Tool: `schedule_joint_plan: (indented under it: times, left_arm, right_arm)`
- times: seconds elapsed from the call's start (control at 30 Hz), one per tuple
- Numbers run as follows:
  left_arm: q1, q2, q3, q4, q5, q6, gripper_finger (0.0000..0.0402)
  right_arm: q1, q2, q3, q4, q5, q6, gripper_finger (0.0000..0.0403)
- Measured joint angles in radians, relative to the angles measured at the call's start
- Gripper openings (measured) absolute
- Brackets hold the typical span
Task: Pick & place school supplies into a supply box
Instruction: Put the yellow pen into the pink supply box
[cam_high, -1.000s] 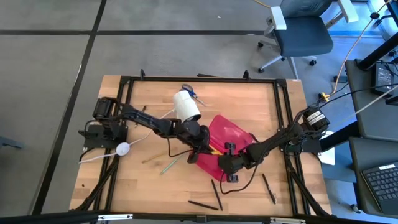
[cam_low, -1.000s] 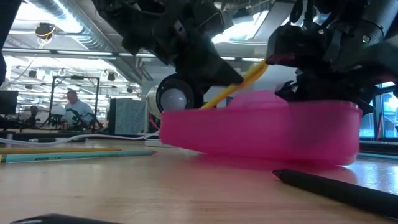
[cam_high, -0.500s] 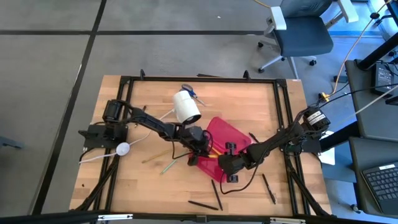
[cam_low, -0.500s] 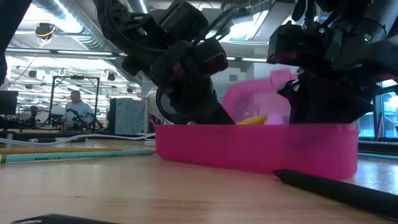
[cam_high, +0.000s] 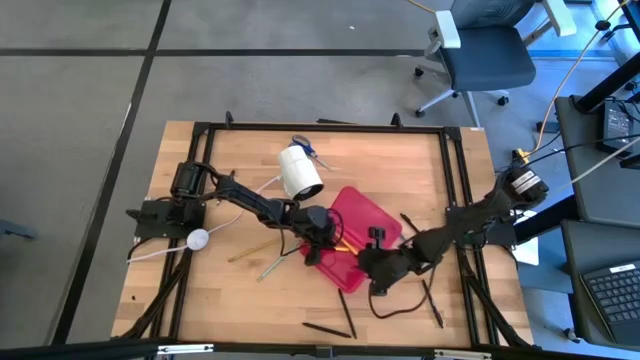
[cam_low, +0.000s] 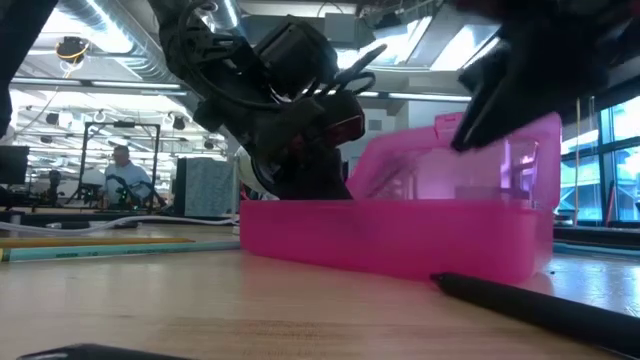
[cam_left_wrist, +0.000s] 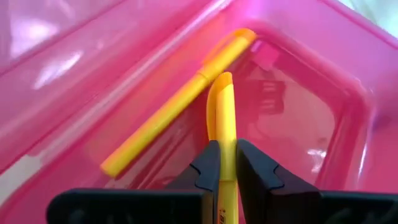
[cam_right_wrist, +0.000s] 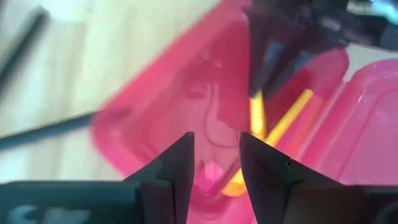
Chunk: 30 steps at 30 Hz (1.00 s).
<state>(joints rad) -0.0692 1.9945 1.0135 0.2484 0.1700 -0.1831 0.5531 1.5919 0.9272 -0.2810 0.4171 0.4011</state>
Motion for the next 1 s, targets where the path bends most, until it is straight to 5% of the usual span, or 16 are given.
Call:
schedule_joint_plan:
  times: [0.23, 0.7, 1.0]
  left_arm:
    - [-0.003, 0.012, 0.003, 0.004, -0.055, -0.124, 0.0027]
    - [-0.050, 0.015, 0.000, 0.015, -0.382, -0.368, 0.0027]
    - [-0.068, 0.016, -0.001, 0.013, -0.489, -0.519, 0.0027]
  right_arm:
    - [0.071, -0.048, 0.000, -0.075, 0.002, 0.146, 0.0131]
    - [0.119, -0.048, 0.000, -0.412, 0.010, 0.484, 0.0131]
    - [0.119, -0.048, 0.000, -0.716, 0.113, 0.798, 0.0131]
